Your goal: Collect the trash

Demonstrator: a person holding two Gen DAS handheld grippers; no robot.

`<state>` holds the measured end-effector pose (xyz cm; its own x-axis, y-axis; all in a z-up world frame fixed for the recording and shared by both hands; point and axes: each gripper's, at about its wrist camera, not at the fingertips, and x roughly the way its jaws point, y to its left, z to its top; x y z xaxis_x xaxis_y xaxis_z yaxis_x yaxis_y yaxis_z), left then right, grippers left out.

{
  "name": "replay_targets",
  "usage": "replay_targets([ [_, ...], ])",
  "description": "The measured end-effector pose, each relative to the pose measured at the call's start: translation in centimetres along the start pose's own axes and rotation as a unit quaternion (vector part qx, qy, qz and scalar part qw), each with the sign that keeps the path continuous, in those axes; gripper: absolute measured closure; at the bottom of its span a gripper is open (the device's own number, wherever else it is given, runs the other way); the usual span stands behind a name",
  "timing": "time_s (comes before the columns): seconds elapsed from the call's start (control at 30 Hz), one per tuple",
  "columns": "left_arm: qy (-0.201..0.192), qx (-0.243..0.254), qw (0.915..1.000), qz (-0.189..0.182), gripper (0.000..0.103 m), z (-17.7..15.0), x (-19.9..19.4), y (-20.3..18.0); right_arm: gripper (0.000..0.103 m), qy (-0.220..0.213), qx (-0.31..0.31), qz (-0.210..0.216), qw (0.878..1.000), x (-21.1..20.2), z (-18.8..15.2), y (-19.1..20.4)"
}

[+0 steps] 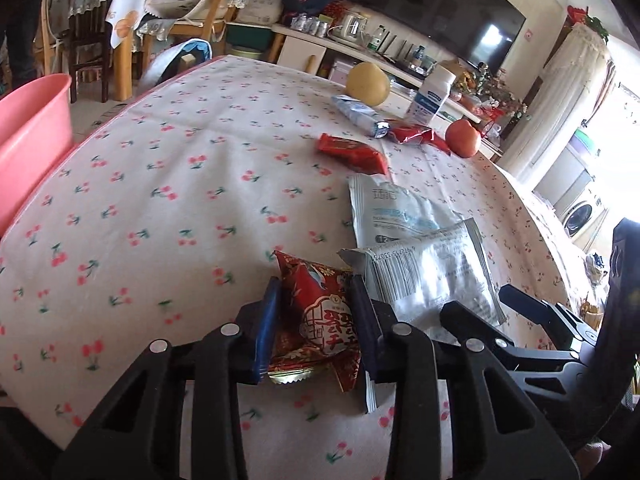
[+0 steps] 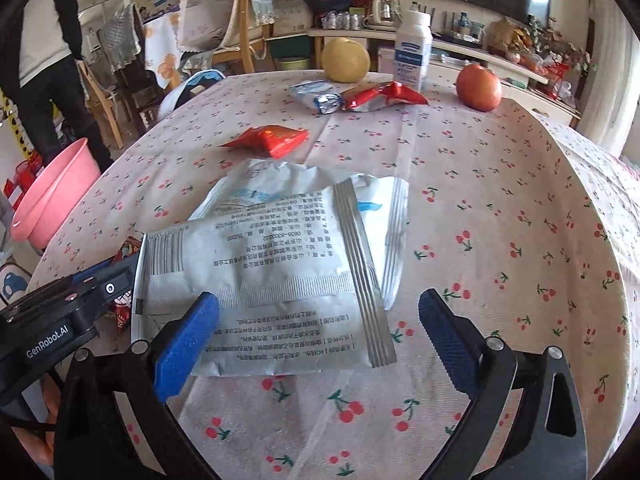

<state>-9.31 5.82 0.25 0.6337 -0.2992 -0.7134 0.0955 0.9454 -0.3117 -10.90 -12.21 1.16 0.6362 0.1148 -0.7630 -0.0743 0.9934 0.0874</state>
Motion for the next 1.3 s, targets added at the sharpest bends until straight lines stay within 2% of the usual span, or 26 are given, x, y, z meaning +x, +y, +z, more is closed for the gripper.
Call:
replay_targets([
  [0.23, -0.006, -0.003, 0.9999, -0.015, 0.068, 0.4, 0.6, -0.2, 0.005, -0.005, 0.046, -0.019, 0.999, -0.6, 0.4, -2.3],
  [0.33, -0.009, -0.002, 0.9998, -0.015, 0.068, 0.5, 0.4, 0.4, 0.005, -0.010, 0.085, 0.014, 0.996, -1.7, 0.0, -3.3],
  [0.47, -0.011, -0.003, 0.9998, -0.018, 0.068, 0.5, 0.3, 0.6, 0.006, 0.007, 0.131, 0.085, 0.988, -2.8, -1.1, -3.4],
  [0.53, -0.012, -0.002, 0.9997, -0.019, 0.068, 0.5, 0.4, 0.6, 0.007, 0.016, 0.142, 0.104, 0.984, -3.1, -1.5, -2.9],
  [0.63, -0.012, 0.002, 0.9998, -0.019, 0.068, 0.5, 0.4, 0.5, 0.021, 0.028, 0.153, 0.120, 0.980, -3.4, -2.2, -2.2],
  [0.7, -0.011, 0.004, 0.9997, -0.020, 0.068, 0.5, 0.4, 0.5, 0.023, 0.036, 0.159, 0.131, 0.978, -3.5, -2.8, -1.8],
  [0.97, -0.006, 0.006, 0.9996, -0.028, 0.068, 0.5, 0.6, 0.3, 0.023, 0.029, 0.138, 0.125, 0.982, -2.8, -2.5, -0.4],
  [1.1, -0.002, 0.006, 0.9993, -0.036, 0.068, 0.8, 0.8, 0.6, 0.016, 0.015, 0.143, 0.122, 0.982, -2.0, -1.7, -0.1],
  [1.3, 0.000, -0.003, 0.9992, -0.040, 0.068, 1.3, 0.6, 1.5, 0.012, 0.004, 0.146, 0.102, 0.984, -0.4, 0.3, 0.2],
])
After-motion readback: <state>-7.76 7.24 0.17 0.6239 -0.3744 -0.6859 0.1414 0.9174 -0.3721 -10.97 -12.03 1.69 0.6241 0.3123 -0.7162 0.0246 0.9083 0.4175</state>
